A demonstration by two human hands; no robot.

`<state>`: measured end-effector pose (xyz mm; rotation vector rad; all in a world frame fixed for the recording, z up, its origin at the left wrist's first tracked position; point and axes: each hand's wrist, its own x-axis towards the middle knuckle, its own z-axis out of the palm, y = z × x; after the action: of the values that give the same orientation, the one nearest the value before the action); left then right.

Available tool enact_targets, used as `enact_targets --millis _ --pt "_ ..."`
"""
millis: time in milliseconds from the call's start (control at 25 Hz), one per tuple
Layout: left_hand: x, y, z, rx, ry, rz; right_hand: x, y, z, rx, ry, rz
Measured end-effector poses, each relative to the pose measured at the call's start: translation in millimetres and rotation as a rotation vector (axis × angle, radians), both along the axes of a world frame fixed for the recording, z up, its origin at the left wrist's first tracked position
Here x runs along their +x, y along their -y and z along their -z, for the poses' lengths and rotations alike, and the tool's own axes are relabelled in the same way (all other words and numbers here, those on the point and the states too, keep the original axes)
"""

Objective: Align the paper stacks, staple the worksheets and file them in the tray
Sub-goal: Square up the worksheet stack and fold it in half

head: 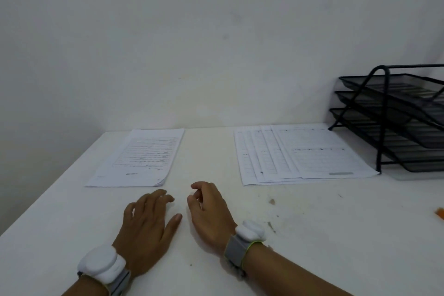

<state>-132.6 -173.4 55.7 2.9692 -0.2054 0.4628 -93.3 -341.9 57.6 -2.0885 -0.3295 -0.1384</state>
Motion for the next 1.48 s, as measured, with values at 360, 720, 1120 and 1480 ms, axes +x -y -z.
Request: enact_targets --millis 360,720,1120,1480 --pt "9.3 89.8 2.6 -0.087 -0.048 0.207 -7.0 115.2 -0.2 0.061 0.056 0.176" --pt "47.5 134.4 3.5 -0.21 -0.113 0.123 23.4 216.9 -2.5 -0.326 0.102 0.575" --pt "124.7 159.2 5.6 -0.173 -0.108 -0.112 59.2 235.3 25.3 -0.772 -0.036 0.579" --pt "126.6 155.1 14.2 -0.055 -0.087 -0.067 56.8 236.3 26.1 -0.829 -0.018 0.476"
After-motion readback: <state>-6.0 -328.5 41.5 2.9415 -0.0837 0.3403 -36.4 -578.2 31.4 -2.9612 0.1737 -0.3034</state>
